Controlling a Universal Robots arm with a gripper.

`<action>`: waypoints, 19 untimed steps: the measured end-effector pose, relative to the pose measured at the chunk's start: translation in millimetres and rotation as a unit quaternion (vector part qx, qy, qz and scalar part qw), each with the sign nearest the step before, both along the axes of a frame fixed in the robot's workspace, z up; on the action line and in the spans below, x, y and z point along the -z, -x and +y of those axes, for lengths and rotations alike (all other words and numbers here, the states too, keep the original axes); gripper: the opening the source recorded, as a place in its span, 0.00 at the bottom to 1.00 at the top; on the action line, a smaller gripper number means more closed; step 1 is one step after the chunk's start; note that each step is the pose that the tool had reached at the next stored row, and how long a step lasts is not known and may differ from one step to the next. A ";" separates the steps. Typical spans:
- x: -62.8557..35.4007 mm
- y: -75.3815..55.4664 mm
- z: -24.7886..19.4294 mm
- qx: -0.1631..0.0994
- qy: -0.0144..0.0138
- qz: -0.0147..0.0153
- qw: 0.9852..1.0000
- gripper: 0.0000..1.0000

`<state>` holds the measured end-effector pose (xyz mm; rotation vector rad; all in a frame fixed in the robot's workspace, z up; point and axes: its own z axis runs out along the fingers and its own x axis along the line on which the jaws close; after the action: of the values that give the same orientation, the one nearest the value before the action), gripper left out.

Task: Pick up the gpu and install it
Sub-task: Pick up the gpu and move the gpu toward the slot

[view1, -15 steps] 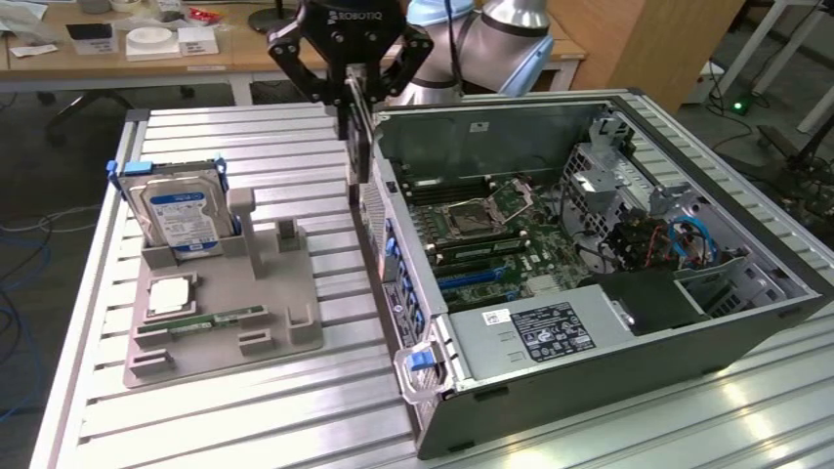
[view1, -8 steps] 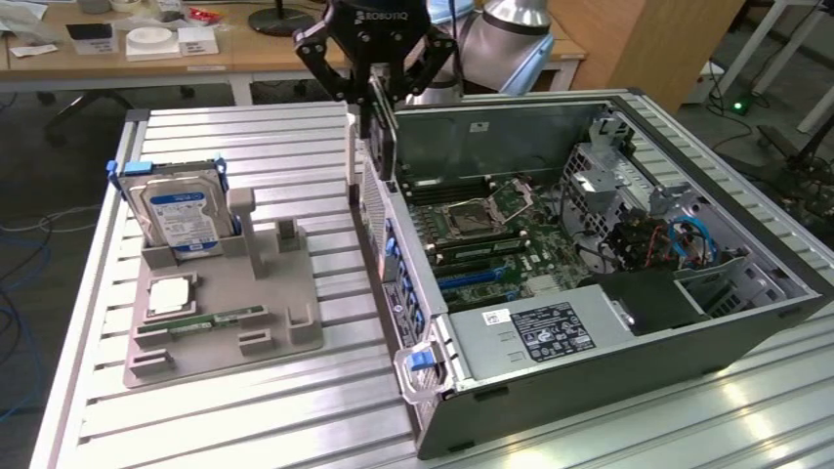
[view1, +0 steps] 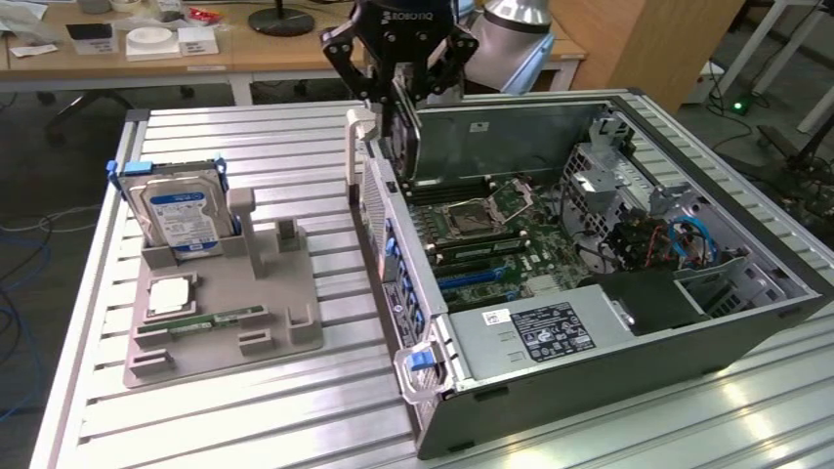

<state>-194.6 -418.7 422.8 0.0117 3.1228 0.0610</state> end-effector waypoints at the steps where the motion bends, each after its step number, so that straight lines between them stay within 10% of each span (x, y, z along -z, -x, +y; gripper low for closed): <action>1: 0.0 -2.5 0.0 0.000 0.000 0.000 1.000 0.28; 19: -0.1 -45.7 0.0 0.000 0.000 0.000 1.000 0.28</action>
<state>-148.8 -418.7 422.9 0.0115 3.1229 0.0608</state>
